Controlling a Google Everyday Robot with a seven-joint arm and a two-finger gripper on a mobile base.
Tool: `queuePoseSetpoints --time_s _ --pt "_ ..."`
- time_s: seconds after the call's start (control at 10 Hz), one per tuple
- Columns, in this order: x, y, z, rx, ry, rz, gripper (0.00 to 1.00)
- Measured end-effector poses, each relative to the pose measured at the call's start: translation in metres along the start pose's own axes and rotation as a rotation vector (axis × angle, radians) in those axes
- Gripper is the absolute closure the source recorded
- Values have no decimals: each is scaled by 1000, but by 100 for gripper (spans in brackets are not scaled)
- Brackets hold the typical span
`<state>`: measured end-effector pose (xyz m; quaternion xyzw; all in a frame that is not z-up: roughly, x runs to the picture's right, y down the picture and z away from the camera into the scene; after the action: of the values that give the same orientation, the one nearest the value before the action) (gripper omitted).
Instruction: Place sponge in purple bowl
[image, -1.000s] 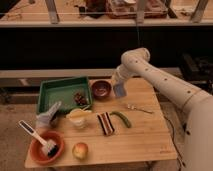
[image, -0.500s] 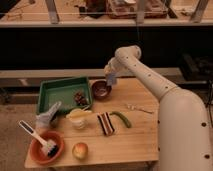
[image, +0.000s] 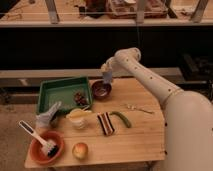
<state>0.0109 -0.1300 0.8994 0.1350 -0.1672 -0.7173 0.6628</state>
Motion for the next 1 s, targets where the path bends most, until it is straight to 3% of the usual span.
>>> queuePoseSetpoints --time_s 0.3,0.7,0.8,1.0 --pt "-7 -30 14 8 -13 -20 70" --pt "-15 -26 25 -19 -30 -31 30" --pt "-17 -23 27 -22 -34 -30 22" --pt "-20 -20 28 2 -50 -27 20"
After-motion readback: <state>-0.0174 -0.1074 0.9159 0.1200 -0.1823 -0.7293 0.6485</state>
